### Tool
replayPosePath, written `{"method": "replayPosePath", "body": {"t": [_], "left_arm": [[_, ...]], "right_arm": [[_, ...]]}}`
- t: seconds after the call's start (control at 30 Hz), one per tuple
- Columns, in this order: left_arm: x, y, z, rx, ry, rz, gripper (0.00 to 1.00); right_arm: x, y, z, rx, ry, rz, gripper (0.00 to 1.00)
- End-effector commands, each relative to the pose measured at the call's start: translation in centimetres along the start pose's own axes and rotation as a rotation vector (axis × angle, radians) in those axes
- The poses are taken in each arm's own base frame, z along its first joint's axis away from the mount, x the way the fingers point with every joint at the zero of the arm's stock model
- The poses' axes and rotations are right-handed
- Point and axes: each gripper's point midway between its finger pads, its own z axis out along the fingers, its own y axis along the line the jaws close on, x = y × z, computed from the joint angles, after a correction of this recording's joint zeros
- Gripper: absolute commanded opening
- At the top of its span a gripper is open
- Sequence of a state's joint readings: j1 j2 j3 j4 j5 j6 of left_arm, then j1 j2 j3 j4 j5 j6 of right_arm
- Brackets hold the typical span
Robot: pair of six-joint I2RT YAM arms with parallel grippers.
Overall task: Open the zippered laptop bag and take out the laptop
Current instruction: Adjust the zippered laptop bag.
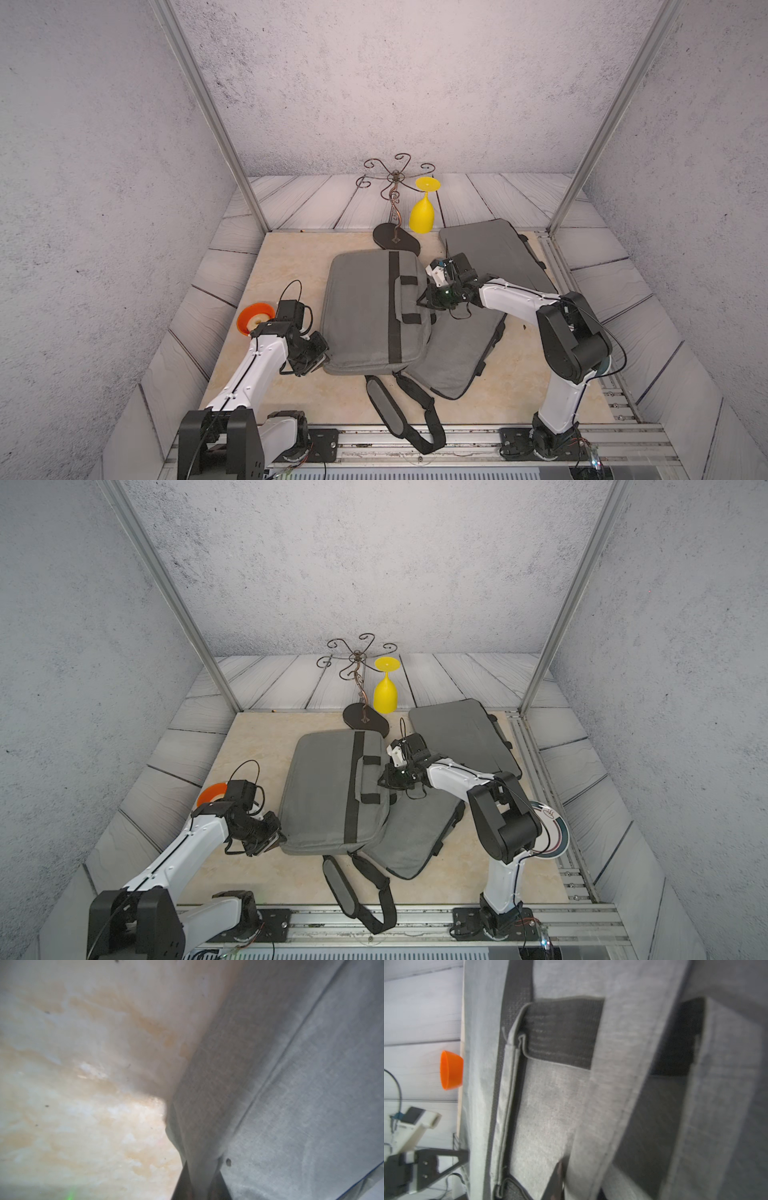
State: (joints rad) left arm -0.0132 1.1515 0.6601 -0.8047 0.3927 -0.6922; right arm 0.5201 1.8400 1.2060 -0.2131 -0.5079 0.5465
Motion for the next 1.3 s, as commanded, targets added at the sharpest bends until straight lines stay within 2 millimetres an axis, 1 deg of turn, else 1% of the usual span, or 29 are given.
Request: {"method": "replayPosePath", "body": {"t": [0.0,0.07,0.17,0.3,0.4,0.5,0.63,0.7,0.77,0.87,0.93,0.97,1.1,1.17,1.27], "left_arm": [[-2.1,-2.6,-1.4,0.061,-0.047,0.060,0.00],[-3.3,-3.6,-2.7,0.050,-0.080,0.093,0.00],[-6.0,-5.6,-4.6,0.064,-0.153,0.149,0.00],[-9.2,-8.7,-6.4,0.089,-0.202,0.227,0.00],[-10.8,-10.4,-6.4,0.096,-0.173,0.282,0.00],[-12.4,-11.9,-5.6,0.120,-0.151,0.312,0.00],[-14.3,-14.0,-4.4,0.173,-0.136,0.341,0.00],[-15.3,-15.1,-4.0,0.202,-0.125,0.359,0.00],[-16.0,-16.1,-3.7,0.222,-0.119,0.378,0.00],[-17.0,-17.4,-3.7,0.232,-0.124,0.414,0.00],[-17.7,-17.5,-3.9,0.208,-0.134,0.419,0.00],[-17.8,-17.3,-4.0,0.184,-0.138,0.418,0.00],[-16.9,-15.0,-3.2,0.124,-0.115,0.391,0.00],[-16.5,-13.9,-2.9,0.103,-0.112,0.384,0.00],[-16.7,-12.6,-3.4,0.069,-0.129,0.372,0.00]], "right_arm": [[-1.2,2.5,-1.3,-0.077,-0.033,-0.028,0.07],[-1.7,4.0,-2.3,-0.113,-0.060,-0.031,0.04],[-2.2,6.5,-3.7,-0.168,-0.109,-0.027,0.03],[-1.8,9.3,-4.6,-0.229,-0.145,0.007,0.03],[-1.3,10.9,-4.9,-0.248,-0.167,0.007,0.03],[-1.3,11.7,-5.3,-0.227,-0.213,-0.014,0.02],[-1.2,12.0,-5.5,-0.232,-0.271,0.009,0.02],[-1.1,12.9,-5.9,-0.239,-0.296,-0.016,0.02],[-0.7,13.6,-6.0,-0.232,-0.304,-0.057,0.02],[0.1,14.2,-5.5,-0.245,-0.295,-0.074,0.02],[0.3,14.4,-5.4,-0.242,-0.295,-0.089,0.02],[0.4,14.5,-5.3,-0.243,-0.290,-0.095,0.02],[0.8,14.6,-4.8,-0.254,-0.274,-0.104,0.02],[1.0,15.0,-4.5,-0.264,-0.265,-0.119,0.02],[1.4,16.1,-4.1,-0.295,-0.245,-0.153,0.02]]}}
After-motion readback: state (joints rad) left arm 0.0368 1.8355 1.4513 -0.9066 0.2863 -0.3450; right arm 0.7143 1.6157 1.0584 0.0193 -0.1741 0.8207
